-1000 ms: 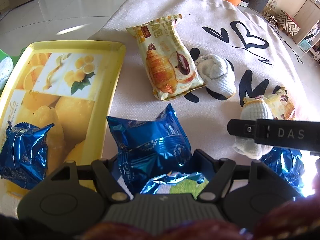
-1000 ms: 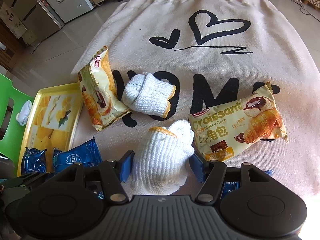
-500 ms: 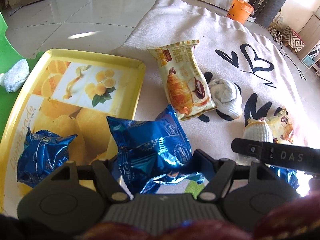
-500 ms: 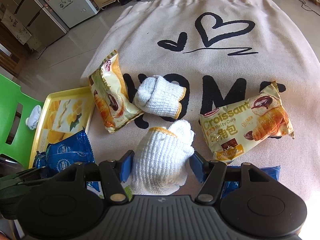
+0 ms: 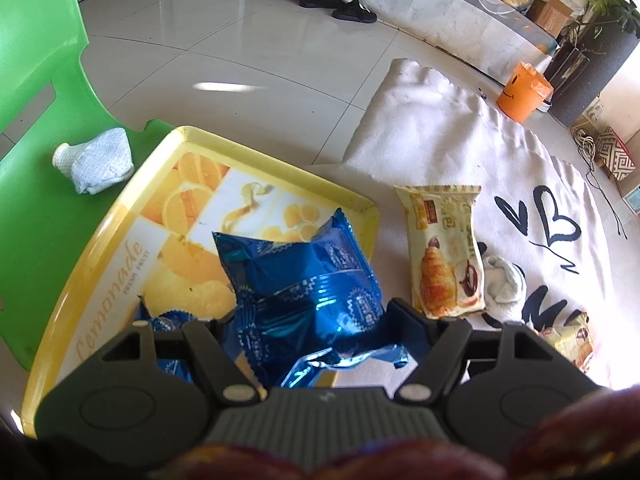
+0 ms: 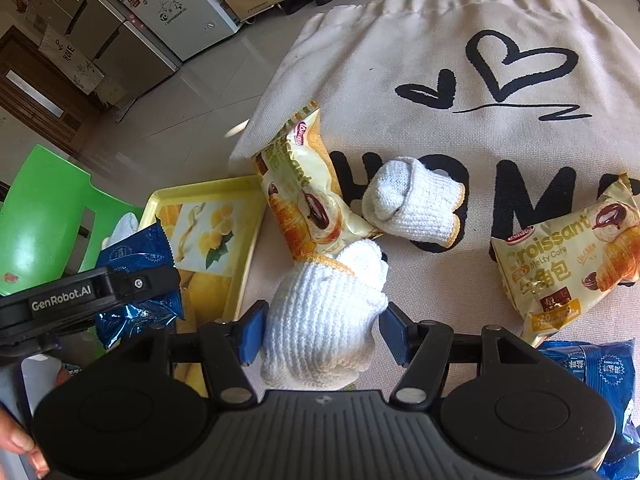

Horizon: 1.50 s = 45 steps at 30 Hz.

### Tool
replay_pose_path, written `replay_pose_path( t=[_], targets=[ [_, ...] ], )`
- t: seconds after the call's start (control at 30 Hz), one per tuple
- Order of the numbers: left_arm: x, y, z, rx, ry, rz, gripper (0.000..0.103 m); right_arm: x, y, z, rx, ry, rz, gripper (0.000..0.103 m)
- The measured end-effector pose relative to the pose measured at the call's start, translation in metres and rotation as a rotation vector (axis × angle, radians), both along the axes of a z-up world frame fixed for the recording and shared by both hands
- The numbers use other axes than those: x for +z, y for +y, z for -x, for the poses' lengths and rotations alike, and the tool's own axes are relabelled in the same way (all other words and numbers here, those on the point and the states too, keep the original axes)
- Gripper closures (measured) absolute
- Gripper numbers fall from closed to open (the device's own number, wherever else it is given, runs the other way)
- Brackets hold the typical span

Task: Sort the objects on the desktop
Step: 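Carry the glove and blue packet over the yellow tray with both grippers, then open both grippers to drop the glove and packet onto the tray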

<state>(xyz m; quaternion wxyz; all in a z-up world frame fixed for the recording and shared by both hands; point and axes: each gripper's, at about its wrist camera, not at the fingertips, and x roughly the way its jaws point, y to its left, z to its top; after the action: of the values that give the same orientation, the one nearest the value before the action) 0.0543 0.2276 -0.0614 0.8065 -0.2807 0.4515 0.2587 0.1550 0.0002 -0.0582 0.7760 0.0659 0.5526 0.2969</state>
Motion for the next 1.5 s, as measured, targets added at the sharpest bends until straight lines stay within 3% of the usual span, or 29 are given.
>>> replay_pose_path(
  t=[0.77,1.03,1.17,1.33,1.5],
  targets=[
    [0.007,0.075,0.019,0.205,-0.06,0.057,0.03,-0.006,0.091,0.036,0.234,0.034,-0.135,0.042],
    [0.01,0.085,0.026,0.264,-0.051,0.018,0.03,-0.022,0.124,0.06,0.323,0.081,-0.128,0.041],
    [0.015,0.085,0.029,0.274,-0.055,-0.01,0.022,-0.018,0.133,0.073,0.392,0.073,-0.158,0.035],
    [0.021,0.082,0.029,0.278,-0.055,-0.052,0.02,-0.012,0.126,0.069,0.365,0.049,-0.176,0.032],
    [0.016,0.081,0.028,0.286,-0.044,-0.027,0.019,-0.015,0.123,0.056,0.307,0.058,-0.161,0.029]
  ],
)
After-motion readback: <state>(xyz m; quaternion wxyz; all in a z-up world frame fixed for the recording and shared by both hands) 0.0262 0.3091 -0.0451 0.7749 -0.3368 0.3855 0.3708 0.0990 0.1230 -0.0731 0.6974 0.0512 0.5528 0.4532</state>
